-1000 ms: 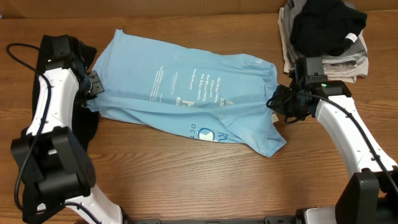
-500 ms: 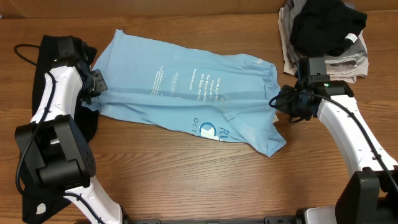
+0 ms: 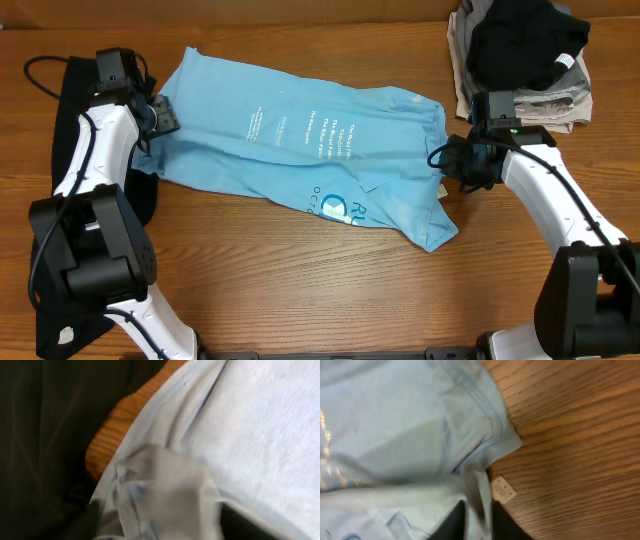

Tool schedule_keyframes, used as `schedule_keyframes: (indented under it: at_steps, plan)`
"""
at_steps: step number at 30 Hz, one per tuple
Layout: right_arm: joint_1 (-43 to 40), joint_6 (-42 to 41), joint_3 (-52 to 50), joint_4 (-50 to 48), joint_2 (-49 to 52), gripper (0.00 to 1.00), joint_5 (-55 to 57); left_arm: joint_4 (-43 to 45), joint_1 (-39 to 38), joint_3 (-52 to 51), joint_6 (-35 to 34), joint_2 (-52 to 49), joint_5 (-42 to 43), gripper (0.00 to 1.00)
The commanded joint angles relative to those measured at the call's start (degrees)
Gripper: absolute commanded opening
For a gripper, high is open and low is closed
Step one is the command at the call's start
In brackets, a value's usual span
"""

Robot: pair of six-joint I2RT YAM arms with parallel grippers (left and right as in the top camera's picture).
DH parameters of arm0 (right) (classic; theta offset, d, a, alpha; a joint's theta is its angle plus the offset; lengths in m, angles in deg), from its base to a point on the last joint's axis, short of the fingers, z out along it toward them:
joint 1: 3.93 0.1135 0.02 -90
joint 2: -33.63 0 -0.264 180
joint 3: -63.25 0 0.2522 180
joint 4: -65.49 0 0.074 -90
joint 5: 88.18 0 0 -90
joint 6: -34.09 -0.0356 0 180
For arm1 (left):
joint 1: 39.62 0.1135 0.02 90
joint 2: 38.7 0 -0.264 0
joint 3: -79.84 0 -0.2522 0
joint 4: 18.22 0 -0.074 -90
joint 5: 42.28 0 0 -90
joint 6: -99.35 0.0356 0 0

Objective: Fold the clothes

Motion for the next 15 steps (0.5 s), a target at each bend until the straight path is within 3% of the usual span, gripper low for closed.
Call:
schedule_keyframes:
  at_steps: [1, 3, 5, 9, 15]
  plan:
    - [-0.42, 0.31, 0.66, 0.46, 0.28, 0.62, 0.48, -0.44, -0.48, 1.95, 1.51, -0.28, 0.76, 1.00]
    - [-0.46, 0.22, 1.79, 3.63, 0.00, 0.74, -0.94, -5.31, -0.48, 4.00, 1.99, -0.26, 2.03, 1.00]
    - [-0.46, -0.15, 2.58, 6.91, -1.01, 0.77, -2.08, -12.81, -0.48, 7.69, 1.97, -0.04, 2.29, 1.00]
    - [1.25, -0.17, 2.69, 13.73, -3.74, 0.77, -5.68, -30.73, -0.48, 17.22, 1.97, 0.39, 2.25, 1.00]
    - [8.15, -2.73, -0.44, 15.72, -3.80, 0.70, -4.79, -36.00, -0.52, 17.03, 2.01, 0.20, 1.81, 1.00]
